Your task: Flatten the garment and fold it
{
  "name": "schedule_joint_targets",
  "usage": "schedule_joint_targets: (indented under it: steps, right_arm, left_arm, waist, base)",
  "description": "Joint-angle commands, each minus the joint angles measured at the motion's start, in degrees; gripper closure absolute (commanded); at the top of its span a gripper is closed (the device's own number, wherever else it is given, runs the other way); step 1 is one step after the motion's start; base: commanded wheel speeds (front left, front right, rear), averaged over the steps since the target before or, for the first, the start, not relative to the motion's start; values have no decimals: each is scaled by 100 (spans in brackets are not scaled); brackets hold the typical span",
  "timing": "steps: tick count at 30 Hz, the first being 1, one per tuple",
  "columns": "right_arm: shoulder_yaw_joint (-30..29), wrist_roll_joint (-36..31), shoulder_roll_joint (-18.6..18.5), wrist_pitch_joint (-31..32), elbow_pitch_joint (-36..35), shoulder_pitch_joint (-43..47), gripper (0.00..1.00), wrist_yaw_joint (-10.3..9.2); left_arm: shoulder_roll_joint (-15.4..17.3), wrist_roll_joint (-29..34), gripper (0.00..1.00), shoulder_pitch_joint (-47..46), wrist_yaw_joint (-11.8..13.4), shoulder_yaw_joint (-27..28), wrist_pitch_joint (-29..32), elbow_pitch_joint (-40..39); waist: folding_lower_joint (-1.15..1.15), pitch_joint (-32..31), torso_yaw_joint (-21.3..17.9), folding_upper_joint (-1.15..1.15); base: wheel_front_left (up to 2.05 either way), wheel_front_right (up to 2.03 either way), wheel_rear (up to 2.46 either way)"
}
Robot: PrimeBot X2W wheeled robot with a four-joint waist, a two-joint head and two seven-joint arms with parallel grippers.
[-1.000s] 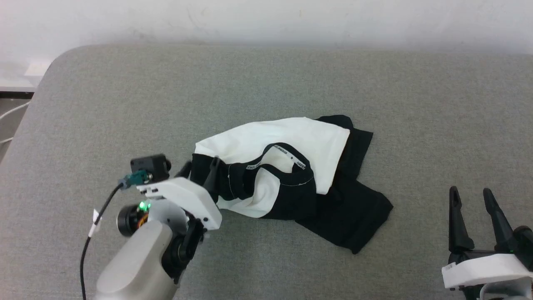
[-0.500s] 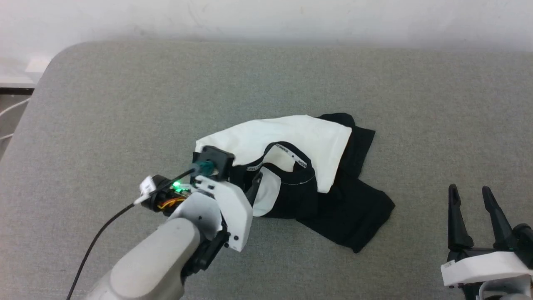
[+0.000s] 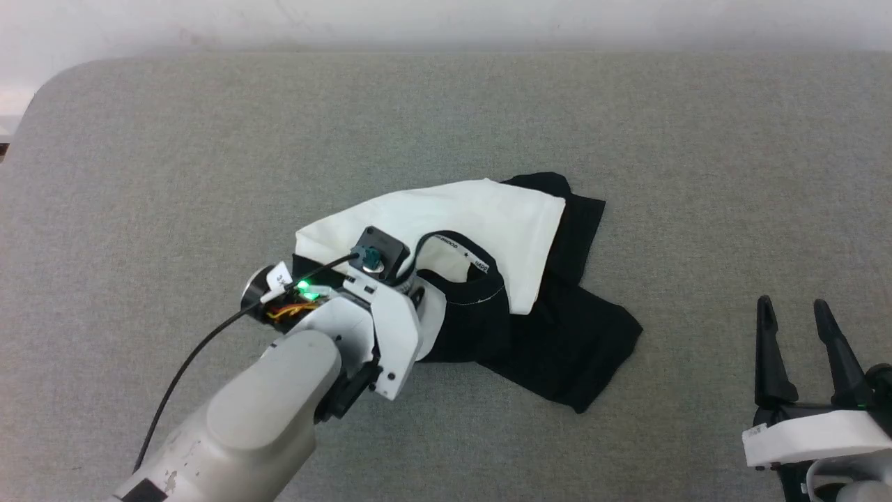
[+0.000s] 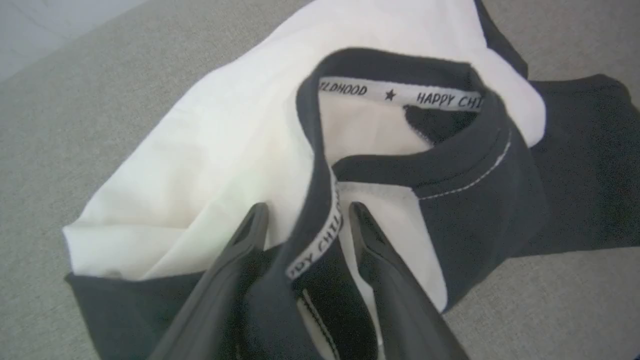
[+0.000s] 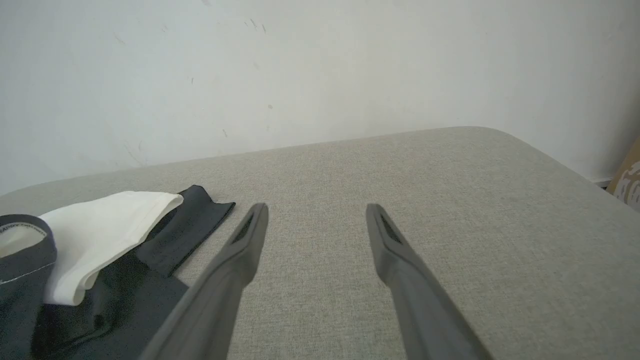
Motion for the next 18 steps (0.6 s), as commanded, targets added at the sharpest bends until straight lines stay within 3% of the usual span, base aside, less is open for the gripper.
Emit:
schedule_joint_targets:
  steps: [1, 10, 18]
  right_arm:
    - [-31, 44, 12, -27, -1, -27, 0, -4]
    - [8, 92, 12, -27, 38, -44, 0, -4]
    - [95, 107, 12, -27, 32, -98, 0, -4]
  left_arm:
    - [-50, -31, 100, -138, 11, 51, -147, -15]
    - [-213, 2, 100, -550, 64, 298, -712, -326]
    - [-346, -474, 100, -1553, 132, 1213, -1018, -458]
  waist:
    - [-1, -6, 16, 0]
    - [-1, -126, 117, 0]
    - [-1, -3, -152, 0]
  base:
    - [0, 0, 0]
    - [0, 0, 0]
    - [0, 0, 0]
